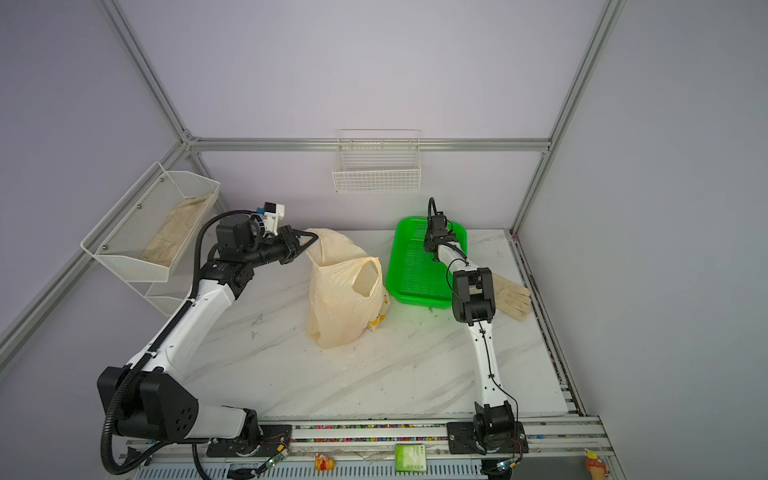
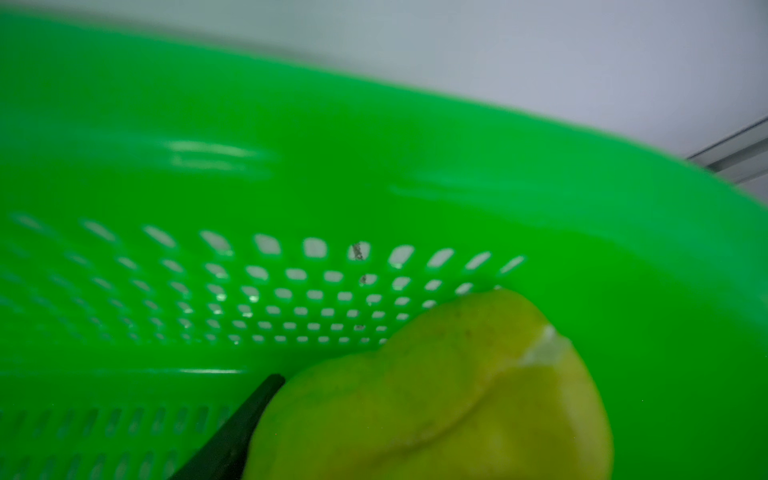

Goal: Place the fake fruits into the plastic bag and tie a complex knot
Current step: 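Grasp the yellow-green pear in the basket with the right gripper, then lift the pear with the right gripper toward the bag's opening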

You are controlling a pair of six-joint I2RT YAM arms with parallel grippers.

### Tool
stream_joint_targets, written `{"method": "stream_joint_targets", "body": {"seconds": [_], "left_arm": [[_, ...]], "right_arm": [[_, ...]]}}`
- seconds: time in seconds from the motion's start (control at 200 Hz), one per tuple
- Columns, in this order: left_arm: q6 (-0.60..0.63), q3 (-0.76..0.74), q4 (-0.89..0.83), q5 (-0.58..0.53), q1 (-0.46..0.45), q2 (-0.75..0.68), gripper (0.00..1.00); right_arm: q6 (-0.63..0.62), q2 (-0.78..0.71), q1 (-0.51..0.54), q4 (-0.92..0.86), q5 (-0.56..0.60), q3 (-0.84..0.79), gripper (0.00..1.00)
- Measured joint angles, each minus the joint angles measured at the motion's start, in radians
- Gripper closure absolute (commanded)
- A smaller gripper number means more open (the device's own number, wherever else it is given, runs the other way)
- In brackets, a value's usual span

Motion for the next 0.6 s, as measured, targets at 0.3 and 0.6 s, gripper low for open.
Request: {"method": "stream_joint_targets", "body": {"seconds": [0.3, 0.6], "left_arm": [[0.0, 0.0, 0.003, 0.001, 0.0, 0.0, 1.0], [-0.008, 0.0, 0.031, 0.021, 0.0, 0.0, 1.0]], "right_arm": [[-0.006, -0.117, -0.001, 0.031, -0.101, -0.161, 0.48], [0.086, -0.747, 0.066, 0.166, -0.335, -0.761, 0.5]]}}
